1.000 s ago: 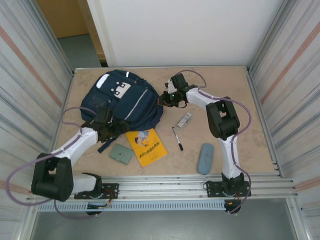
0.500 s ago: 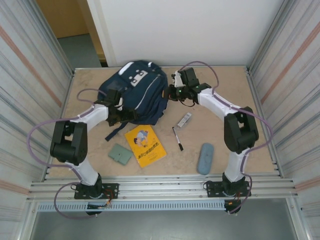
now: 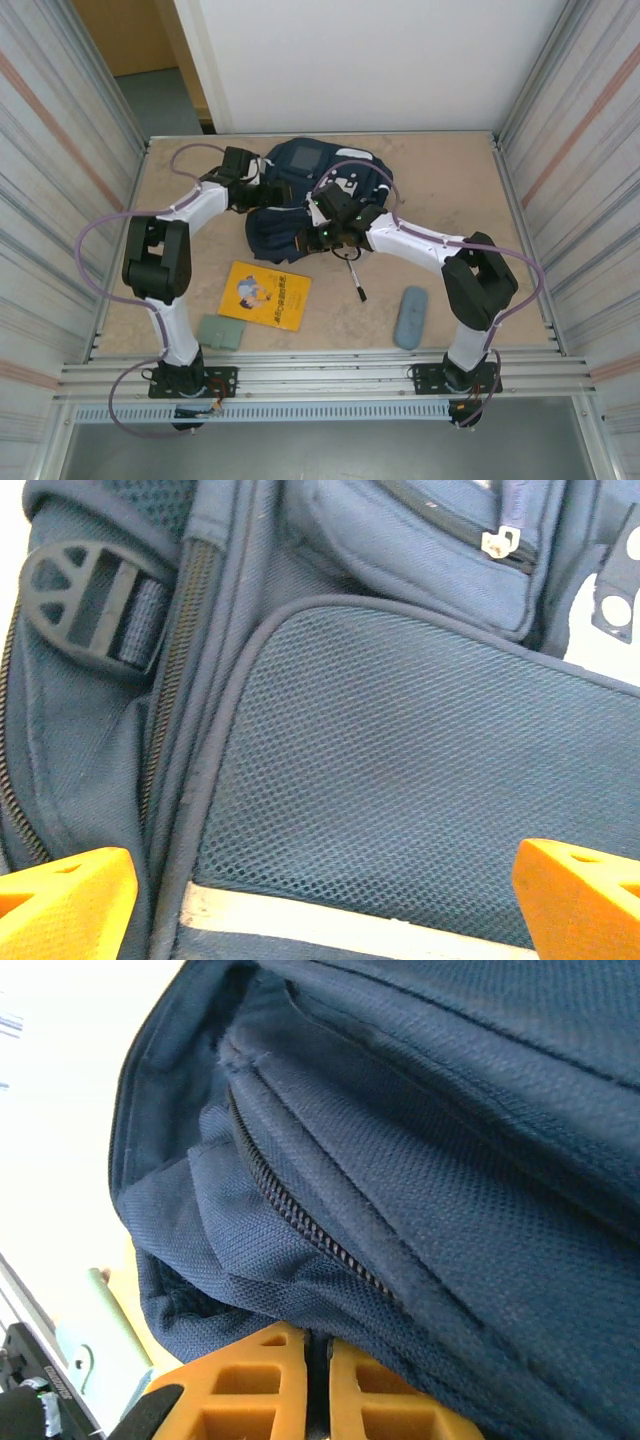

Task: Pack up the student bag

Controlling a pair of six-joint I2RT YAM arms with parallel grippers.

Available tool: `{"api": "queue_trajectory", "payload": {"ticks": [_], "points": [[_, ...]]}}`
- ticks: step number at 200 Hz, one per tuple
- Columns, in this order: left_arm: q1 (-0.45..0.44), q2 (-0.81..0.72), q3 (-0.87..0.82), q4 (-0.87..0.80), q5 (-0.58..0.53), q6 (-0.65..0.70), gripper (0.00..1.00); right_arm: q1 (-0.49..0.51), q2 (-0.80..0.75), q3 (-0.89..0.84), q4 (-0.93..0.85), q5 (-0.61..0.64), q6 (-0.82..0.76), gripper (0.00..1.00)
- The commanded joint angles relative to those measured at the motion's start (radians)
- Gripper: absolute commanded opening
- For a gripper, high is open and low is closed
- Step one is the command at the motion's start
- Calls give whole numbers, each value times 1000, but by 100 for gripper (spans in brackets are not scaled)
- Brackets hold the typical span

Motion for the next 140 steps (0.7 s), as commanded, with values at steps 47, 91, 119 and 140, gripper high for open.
{"api": "queue_trajectory", "payload": {"ticks": [47,91,119,140], "points": [[13,-293,-160,-15,11,19,97,-69,65,32,52,-49,-46,16],[-78,-485,-376,-24,-59,23,97,-53,101,35,71,-150,-54,52],[-175,-537,-392,-81,-155,144,97,-116,-24,-81,59,-117,-77,59],[-252,-516,-362,-82,-172,229,96,-225,-183,-205,40,-101,-72,66]]}}
